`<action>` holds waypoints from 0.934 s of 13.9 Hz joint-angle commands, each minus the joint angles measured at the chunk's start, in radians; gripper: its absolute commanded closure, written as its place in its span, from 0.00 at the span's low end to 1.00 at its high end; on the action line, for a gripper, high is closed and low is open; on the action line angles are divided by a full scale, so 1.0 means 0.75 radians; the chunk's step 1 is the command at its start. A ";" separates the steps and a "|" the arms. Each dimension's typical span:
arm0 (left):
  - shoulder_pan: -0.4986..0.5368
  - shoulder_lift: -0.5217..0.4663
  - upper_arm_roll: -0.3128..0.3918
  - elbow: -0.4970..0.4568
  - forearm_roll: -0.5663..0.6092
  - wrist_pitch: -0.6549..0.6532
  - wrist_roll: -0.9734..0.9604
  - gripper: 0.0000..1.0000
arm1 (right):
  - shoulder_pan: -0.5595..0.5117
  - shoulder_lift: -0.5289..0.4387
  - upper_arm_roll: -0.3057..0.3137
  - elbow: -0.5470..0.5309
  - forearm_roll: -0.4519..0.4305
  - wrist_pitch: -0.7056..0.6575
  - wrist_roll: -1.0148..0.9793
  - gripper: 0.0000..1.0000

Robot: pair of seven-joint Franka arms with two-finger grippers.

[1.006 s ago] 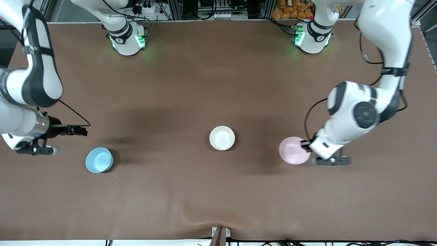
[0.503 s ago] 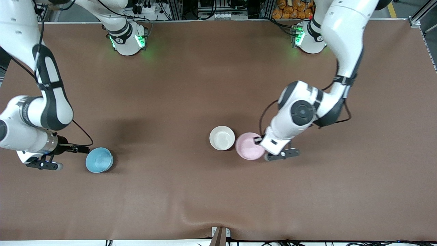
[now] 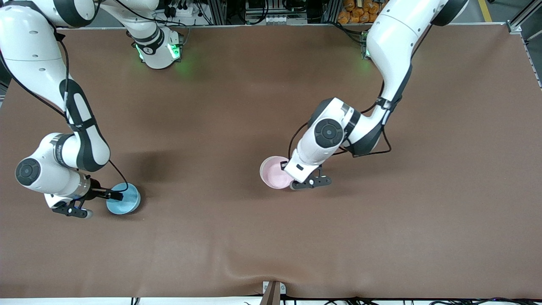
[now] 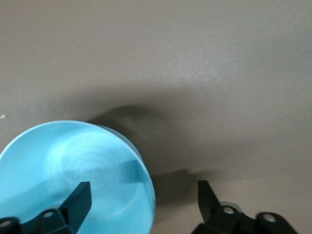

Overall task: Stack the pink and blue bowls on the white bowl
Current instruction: 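Lower the pink bowl into the white bowl while the right gripper grasps the blue bowl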

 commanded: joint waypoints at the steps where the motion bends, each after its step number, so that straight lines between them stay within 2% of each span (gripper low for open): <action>1: -0.010 0.022 0.013 0.036 -0.026 -0.002 -0.003 1.00 | 0.000 0.015 0.004 0.028 0.025 -0.002 0.015 0.98; 2: -0.024 0.030 0.013 0.036 -0.030 0.006 -0.003 1.00 | 0.000 0.015 0.004 0.028 0.025 -0.004 0.013 1.00; 8: -0.047 0.032 0.013 -0.003 -0.042 0.024 0.001 1.00 | 0.000 -0.018 0.004 0.026 0.025 -0.026 -0.001 1.00; 10: -0.045 0.032 0.015 -0.015 -0.038 0.024 0.007 1.00 | 0.006 -0.075 0.006 0.026 0.025 -0.089 -0.003 1.00; 13: -0.047 0.038 0.017 -0.036 -0.030 0.053 0.016 1.00 | 0.053 -0.238 0.012 0.026 0.027 -0.289 0.017 1.00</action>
